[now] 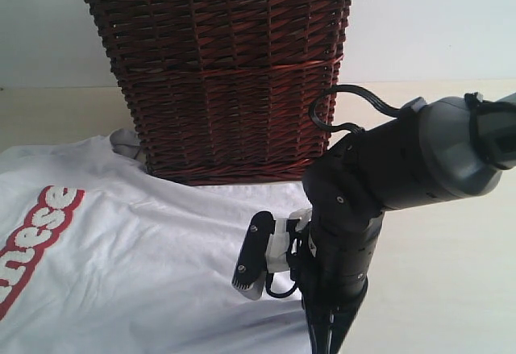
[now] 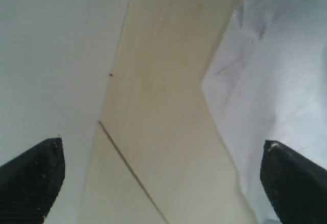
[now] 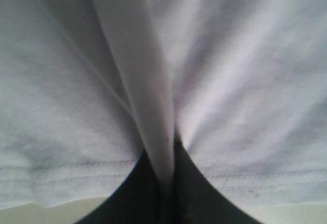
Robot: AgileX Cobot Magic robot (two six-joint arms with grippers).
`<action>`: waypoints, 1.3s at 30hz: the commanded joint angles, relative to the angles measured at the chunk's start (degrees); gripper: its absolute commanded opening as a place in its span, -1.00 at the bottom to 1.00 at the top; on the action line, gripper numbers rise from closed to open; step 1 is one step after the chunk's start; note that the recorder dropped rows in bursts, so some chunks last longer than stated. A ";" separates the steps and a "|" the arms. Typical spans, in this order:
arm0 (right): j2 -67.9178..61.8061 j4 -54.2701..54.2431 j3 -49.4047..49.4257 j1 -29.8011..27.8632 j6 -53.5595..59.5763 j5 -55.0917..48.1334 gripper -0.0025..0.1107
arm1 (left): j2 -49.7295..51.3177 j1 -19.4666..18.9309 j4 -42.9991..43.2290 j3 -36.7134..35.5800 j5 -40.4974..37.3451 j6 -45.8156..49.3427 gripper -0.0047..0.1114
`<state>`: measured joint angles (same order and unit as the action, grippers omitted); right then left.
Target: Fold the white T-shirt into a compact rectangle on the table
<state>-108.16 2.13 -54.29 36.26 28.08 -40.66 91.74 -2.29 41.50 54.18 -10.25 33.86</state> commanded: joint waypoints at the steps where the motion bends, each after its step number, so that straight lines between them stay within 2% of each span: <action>1: -0.85 0.39 0.16 -0.24 -0.33 1.42 -0.96 | 0.74 -0.50 5.46 1.14 1.62 0.43 0.89; 4: -0.85 0.38 0.16 -0.24 -0.33 1.29 -0.96 | 1.17 -1.32 9.93 0.83 3.12 3.54 0.89; 6: -0.85 0.06 0.16 -0.24 -0.33 1.40 -0.96 | 1.17 -1.93 11.38 0.02 3.27 9.30 0.89; 8: -0.85 -0.48 0.16 -0.24 -0.33 1.17 -0.96 | 1.70 -2.48 11.24 -0.13 2.60 14.24 0.89; 13: -0.85 -0.48 0.16 -0.24 -0.33 1.52 -0.96 | 3.71 -5.10 10.70 -0.33 1.38 16.98 0.89; 17: -0.85 -0.71 0.16 -0.24 -0.33 1.64 -0.96 | 5.79 -7.85 7.45 -1.68 1.38 26.13 0.89; 19: -0.85 -0.71 0.16 -0.24 -0.33 1.64 -0.96 | 7.02 -9.24 3.18 -1.84 1.38 31.14 0.89; 23: -0.85 -0.71 0.16 -0.24 -0.33 1.64 -0.96 | 8.26 -12.62 -11.41 -1.48 0.50 44.41 0.89; 26: -0.85 -0.71 0.16 -0.24 -0.33 1.64 -0.96 | 8.67 -14.89 -26.97 0.55 -7.74 59.55 0.89; 28: -0.85 -0.71 0.16 -0.24 -0.33 1.64 -0.96 | 9.35 -16.80 -43.17 3.12 -17.66 73.04 0.89; 29: -0.85 -0.71 0.16 -0.24 -0.33 1.64 -0.96 | 9.51 -17.60 -48.61 4.06 -21.38 77.23 0.89; 31: -0.85 -0.71 0.16 -0.24 -0.22 1.64 -0.96 | 9.60 -18.96 -57.82 5.77 -22.69 81.80 0.89; 33: -0.85 -0.71 0.16 -0.24 -0.22 1.64 -0.96 | 9.60 -19.52 -60.84 6.90 -22.22 83.77 0.89; 39: -0.85 -0.84 0.16 -0.24 -0.35 1.64 -0.96 | 9.88 -21.74 -56.52 7.31 -25.35 84.09 0.89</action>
<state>-108.16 1.47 -54.29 36.26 27.84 -40.52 101.34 -22.81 -15.66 61.14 -33.05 117.77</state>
